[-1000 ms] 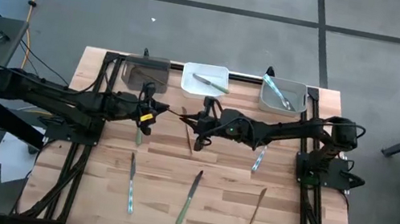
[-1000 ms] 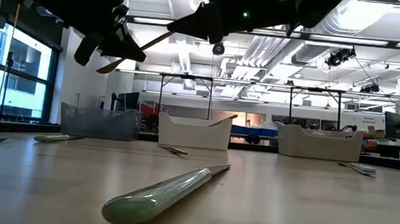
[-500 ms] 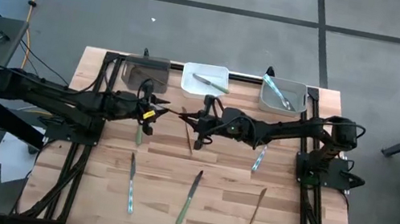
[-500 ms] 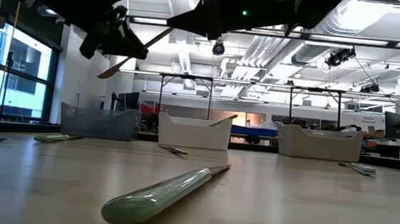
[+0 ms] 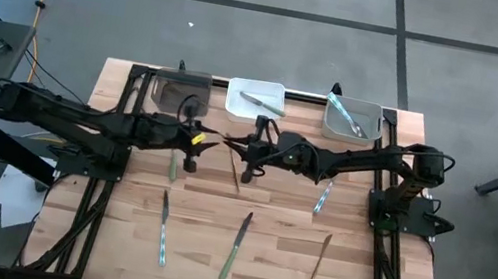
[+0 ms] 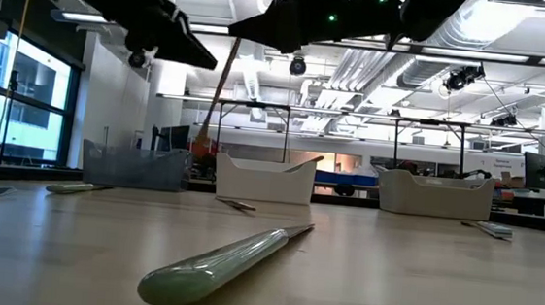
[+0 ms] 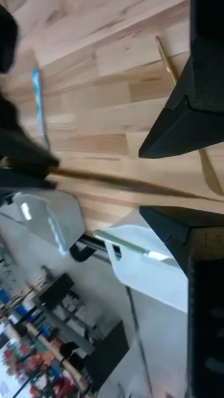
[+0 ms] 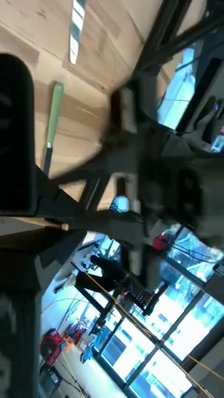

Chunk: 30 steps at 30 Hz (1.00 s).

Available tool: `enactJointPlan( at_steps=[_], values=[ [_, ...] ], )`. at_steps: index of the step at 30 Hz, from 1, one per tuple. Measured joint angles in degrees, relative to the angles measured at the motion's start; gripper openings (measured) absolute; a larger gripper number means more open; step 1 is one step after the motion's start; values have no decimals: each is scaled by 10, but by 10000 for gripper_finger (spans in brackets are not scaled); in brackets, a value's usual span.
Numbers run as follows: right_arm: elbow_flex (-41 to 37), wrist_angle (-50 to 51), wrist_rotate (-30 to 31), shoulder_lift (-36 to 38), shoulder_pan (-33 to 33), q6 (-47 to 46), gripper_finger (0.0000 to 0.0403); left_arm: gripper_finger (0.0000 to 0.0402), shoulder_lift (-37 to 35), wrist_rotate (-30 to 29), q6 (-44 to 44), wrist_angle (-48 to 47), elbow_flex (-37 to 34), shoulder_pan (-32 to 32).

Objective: Sort silverware by color (type)
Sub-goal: Put the gold knife into the black bin

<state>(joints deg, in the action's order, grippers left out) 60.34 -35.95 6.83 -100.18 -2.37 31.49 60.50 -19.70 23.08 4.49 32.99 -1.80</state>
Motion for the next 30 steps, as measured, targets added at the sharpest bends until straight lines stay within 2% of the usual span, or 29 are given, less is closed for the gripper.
enactJointPlan(
  at_steps=[6,9,15,19,22,27,30],
  values=[
    [0,-13,1,0,0,0,0,131,79,-6,1,6,36,-3],
    [0,-13,0,0,0,-5,0,132,101,-27,6,37,40,-5],
    [0,-16,0,0,0,-6,0,128,110,-39,10,93,40,-7],
    [0,-17,0,0,0,-6,0,120,110,-18,3,93,40,-16],
    [0,-17,0,0,0,-6,0,97,110,26,-4,93,40,-25],
    [0,-15,-1,0,0,-6,0,19,109,59,30,102,40,-31],
    [0,-13,11,0,0,-12,0,18,109,47,50,101,40,-31]
  ],
)
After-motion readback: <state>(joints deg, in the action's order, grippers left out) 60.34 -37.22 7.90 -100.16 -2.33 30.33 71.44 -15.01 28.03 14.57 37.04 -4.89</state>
